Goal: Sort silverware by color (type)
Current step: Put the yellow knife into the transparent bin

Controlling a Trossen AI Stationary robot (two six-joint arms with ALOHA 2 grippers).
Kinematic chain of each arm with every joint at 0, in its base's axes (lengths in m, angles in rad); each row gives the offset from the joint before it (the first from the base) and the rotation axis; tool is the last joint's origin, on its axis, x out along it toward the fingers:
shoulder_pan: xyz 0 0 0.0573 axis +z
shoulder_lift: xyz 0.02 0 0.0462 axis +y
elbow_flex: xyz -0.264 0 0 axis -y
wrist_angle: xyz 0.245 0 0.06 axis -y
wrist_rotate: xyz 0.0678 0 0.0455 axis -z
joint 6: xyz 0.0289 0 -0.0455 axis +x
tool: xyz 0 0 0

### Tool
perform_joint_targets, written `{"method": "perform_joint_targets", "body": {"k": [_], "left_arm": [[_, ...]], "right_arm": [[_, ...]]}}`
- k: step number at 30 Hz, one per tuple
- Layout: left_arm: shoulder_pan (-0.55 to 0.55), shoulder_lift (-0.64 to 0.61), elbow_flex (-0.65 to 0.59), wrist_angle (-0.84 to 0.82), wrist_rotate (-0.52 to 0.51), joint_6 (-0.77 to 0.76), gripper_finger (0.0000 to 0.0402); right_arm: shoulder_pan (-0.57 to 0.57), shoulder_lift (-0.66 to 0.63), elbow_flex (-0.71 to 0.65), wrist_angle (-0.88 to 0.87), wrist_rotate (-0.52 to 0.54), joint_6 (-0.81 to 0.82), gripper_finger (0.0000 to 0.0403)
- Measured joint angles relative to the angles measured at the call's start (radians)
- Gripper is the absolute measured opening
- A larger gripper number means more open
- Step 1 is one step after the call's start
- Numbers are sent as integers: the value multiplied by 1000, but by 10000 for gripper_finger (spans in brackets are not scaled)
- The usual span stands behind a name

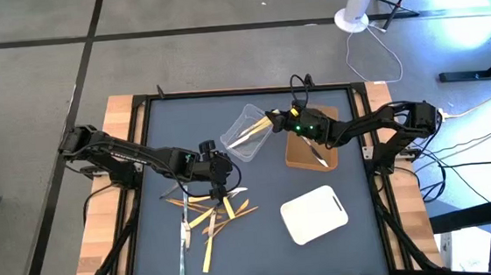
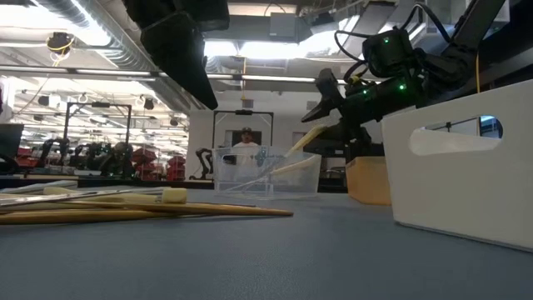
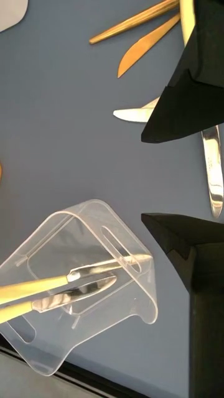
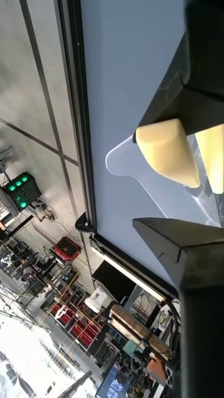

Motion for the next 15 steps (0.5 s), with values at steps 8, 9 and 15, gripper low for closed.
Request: {"method": "perform_joint_targets", "body": {"k": [8,9,15], "left_arm": [[0,0,0,0,0,0,190],[0,0,0,0,0,0,190],[0,0,0,0,0,0,190]], "right_arm": [[0,0,0,5,-76,-6,199],[0,0,0,9,-82,-6,199],[0,-1,0,35,-105,-7,199]]}}
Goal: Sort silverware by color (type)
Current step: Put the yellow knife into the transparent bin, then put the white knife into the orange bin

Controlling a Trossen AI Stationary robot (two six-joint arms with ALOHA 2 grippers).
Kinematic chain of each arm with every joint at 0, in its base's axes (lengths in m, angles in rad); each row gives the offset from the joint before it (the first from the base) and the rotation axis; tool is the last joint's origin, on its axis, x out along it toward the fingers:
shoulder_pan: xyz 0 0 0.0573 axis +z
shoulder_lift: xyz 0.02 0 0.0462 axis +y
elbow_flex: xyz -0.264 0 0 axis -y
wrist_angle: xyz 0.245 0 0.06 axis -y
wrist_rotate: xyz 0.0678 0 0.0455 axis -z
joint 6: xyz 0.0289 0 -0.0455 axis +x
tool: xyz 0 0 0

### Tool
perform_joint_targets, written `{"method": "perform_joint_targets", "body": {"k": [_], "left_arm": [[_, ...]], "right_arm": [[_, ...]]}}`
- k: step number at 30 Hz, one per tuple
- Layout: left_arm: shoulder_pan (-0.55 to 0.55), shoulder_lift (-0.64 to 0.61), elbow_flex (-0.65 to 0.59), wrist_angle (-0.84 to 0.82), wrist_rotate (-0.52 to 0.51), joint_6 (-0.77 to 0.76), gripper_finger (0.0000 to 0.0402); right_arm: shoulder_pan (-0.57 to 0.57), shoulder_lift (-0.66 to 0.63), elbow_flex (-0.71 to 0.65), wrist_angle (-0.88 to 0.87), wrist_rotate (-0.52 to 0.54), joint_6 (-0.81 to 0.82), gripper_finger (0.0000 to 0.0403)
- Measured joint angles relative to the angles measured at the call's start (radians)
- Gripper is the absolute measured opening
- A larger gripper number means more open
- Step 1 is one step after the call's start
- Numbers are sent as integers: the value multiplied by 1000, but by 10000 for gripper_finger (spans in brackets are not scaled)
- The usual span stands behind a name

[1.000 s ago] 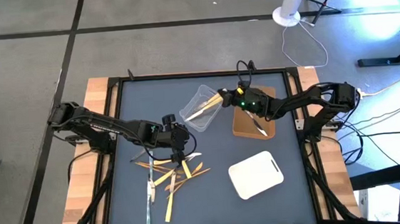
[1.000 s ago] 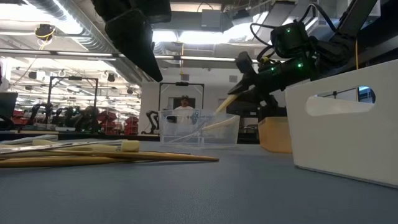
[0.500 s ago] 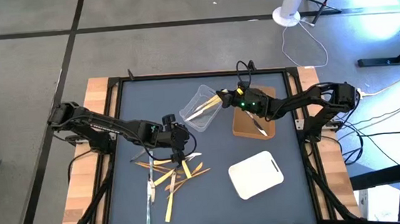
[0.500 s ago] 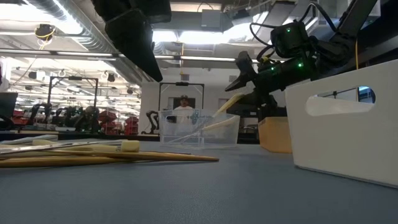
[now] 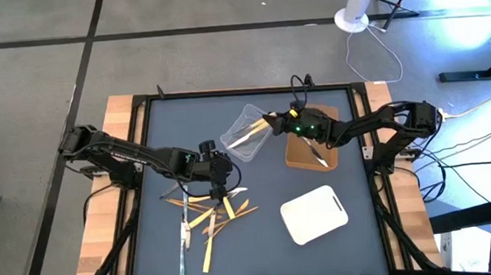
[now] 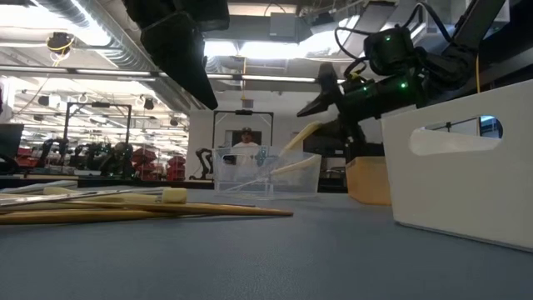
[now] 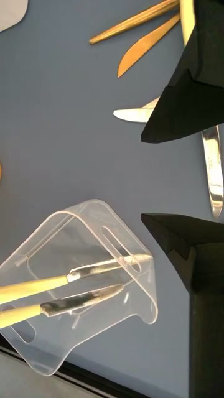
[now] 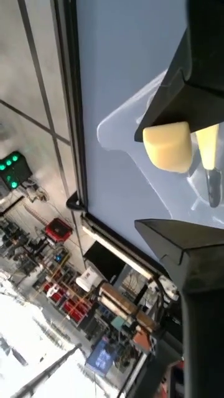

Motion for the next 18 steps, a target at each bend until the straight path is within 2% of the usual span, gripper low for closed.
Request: {"method": "perform_joint_targets", "body": {"k": [5,12,18], "left_arm": [[0,0,0,0,0,0,190],[0,0,0,0,0,0,190],[0,0,0,0,0,0,190]], "right_arm": [[0,0,0,-8,-49,0,199],[0,0,0,-82,-53,-100,199],[0,0,0,-71,-52,-107,199]]}}
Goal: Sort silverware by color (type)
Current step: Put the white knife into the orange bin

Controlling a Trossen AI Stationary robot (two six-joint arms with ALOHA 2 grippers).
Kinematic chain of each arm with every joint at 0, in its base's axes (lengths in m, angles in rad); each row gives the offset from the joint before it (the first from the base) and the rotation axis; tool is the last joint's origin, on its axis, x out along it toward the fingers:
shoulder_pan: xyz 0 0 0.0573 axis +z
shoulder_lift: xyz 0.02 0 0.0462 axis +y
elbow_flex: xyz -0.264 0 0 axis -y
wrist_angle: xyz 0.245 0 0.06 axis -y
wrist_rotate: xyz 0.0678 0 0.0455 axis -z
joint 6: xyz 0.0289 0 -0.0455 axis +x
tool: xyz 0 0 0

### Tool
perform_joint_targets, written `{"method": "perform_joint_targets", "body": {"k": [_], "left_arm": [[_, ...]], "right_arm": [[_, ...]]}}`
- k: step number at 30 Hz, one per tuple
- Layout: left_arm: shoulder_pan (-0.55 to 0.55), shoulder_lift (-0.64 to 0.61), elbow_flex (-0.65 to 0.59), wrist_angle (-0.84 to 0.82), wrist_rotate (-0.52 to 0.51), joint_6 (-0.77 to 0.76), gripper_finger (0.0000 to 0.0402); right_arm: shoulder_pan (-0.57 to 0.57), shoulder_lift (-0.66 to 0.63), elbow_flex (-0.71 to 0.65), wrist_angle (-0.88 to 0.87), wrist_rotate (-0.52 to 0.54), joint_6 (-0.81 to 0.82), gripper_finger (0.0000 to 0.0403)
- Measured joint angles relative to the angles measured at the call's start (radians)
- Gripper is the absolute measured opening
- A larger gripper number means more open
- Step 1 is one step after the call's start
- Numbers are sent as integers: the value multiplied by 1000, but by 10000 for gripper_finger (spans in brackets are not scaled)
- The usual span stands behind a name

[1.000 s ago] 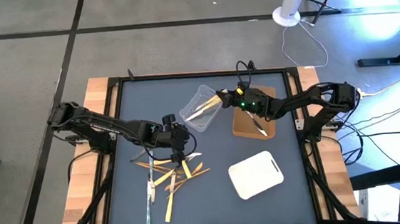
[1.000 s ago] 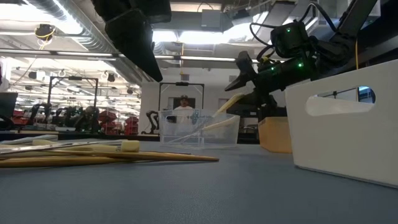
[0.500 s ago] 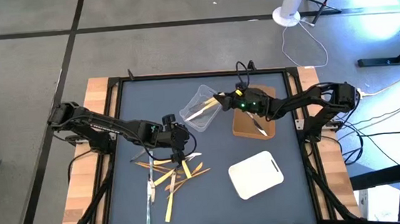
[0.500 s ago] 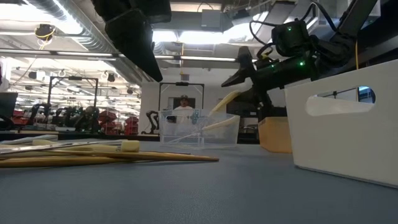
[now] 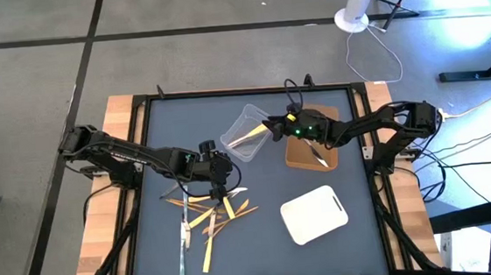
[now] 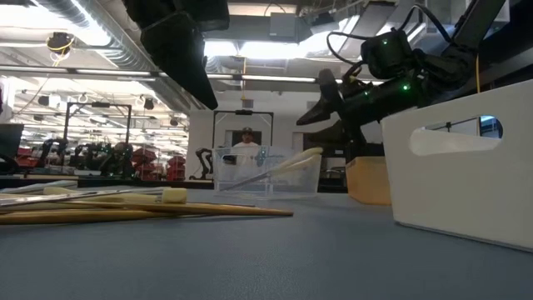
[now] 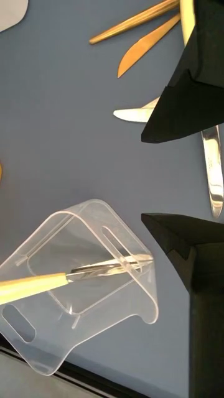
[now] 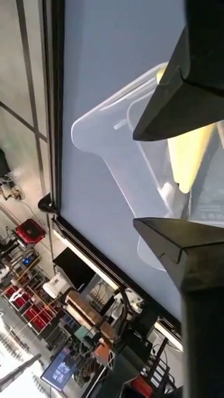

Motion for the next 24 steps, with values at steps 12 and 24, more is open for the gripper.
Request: {"method": "perform_joint_targets", "body": {"k": [12,24], "left_arm": [[0,0,0,0,1,0,190],[0,0,0,0,7,0,190]], "right_arm": [[0,-13,0,23,13,-61,199],[0,-148,0,14,20,-192,199]]}}
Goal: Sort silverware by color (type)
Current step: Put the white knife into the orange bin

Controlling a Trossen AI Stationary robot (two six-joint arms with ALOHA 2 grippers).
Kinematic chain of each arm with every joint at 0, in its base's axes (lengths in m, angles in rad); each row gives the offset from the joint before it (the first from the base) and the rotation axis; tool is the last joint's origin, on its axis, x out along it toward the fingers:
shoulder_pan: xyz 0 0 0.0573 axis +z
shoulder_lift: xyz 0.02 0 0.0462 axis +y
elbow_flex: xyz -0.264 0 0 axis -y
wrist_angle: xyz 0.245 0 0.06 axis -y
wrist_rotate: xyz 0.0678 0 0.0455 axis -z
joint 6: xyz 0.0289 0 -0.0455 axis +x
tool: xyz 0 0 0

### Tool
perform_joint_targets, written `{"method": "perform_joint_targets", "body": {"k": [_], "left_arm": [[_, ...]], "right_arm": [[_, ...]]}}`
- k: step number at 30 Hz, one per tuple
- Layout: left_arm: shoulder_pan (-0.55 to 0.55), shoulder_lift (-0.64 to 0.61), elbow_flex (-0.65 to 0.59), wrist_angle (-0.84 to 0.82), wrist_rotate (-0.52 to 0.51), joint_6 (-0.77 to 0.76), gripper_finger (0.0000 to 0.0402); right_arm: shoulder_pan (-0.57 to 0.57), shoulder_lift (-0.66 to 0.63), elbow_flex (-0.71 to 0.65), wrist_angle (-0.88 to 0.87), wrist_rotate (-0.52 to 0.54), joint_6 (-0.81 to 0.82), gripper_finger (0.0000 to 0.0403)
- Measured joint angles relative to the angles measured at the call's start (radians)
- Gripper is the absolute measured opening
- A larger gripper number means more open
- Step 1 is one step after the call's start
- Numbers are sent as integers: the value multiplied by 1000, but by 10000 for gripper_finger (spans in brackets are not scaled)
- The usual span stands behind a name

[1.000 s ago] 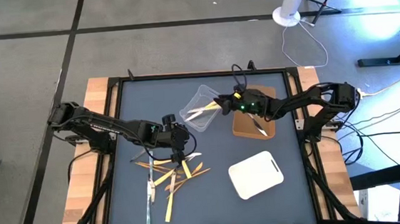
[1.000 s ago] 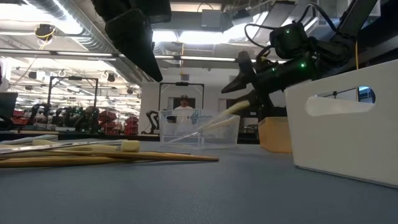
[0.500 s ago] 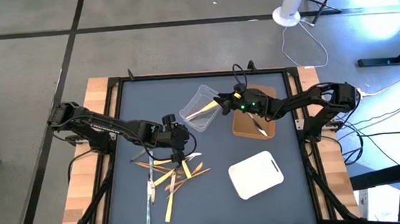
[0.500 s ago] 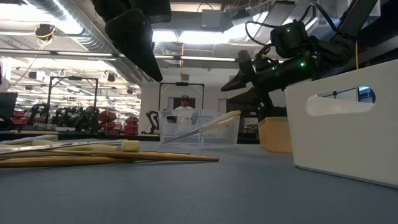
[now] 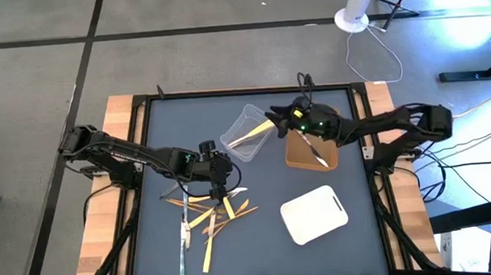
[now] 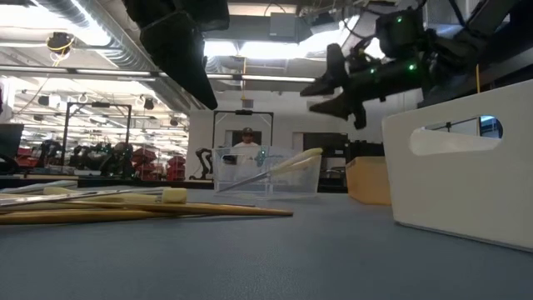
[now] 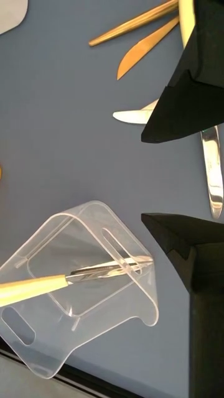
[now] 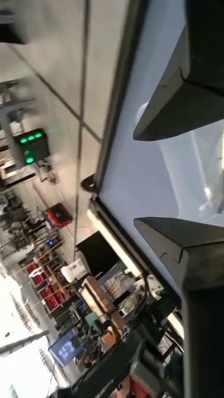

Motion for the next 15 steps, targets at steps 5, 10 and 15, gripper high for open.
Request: {"method": "perform_joint_targets", "body": {"k": [5,10,15], "left_arm": [[0,0,0,0,1,0,190],[0,0,0,0,13,-36,190],[0,0,0,-1,23,-95,190]], "right_arm": [[0,-77,0,-18,-4,-85,199],[0,-170,0,-92,-11,-162,199],[0,-267,0,-200,-11,-229,199]]}}
